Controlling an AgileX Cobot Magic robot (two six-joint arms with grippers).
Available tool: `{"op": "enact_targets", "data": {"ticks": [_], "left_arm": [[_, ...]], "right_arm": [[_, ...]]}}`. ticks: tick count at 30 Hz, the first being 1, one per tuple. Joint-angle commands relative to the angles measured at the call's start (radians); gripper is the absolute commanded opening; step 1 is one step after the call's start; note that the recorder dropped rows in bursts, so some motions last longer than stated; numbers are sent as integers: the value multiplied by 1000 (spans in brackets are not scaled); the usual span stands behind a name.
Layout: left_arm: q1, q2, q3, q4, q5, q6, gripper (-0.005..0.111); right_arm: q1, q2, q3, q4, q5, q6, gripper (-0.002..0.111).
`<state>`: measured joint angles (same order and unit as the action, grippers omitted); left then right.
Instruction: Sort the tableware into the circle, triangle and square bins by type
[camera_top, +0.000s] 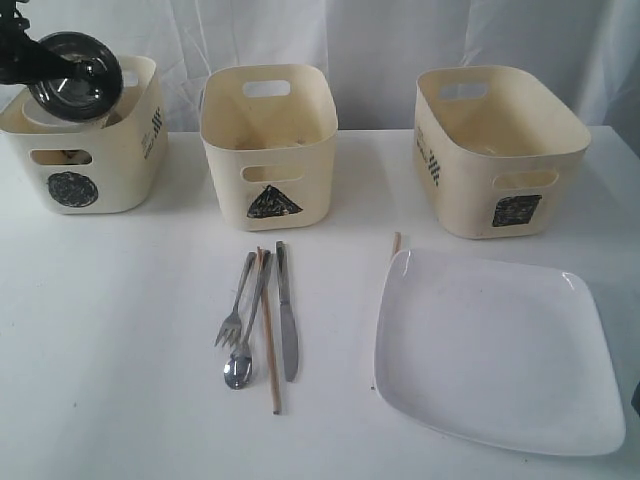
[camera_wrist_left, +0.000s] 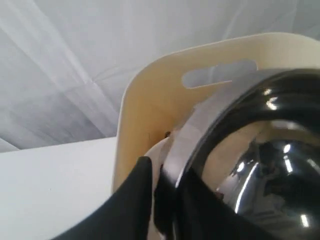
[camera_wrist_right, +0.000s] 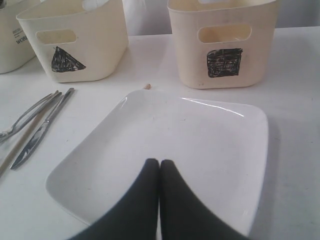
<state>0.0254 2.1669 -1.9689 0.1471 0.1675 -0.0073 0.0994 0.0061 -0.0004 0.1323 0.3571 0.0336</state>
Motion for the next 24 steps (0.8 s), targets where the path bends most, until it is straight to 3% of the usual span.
{"op": "enact_targets", "data": {"ticks": [1,6,12,15,22,24], "left_arm": [[11,-14,-11,-12,-13,-22,40],[13,-32,-11,-12,121,-49,44],[13,-204,33,-61,226,-42,44],[13,-383,200,-73,226,-42,44],[11,-1003,836,-121,61,-46,44],[11,-1139,943,-121,65,-46,44]], "right_arm": [[-8,-6,0,-1,-7,-11,0],[-8,-6,0,-1,-5,-11,0],[-8,-6,0,-1,-7,-11,0],[-8,-6,0,-1,-7,-11,0],[-8,-6,0,-1,-7,-11,0],[-8,-6,0,-1,-7,-11,0]]}}
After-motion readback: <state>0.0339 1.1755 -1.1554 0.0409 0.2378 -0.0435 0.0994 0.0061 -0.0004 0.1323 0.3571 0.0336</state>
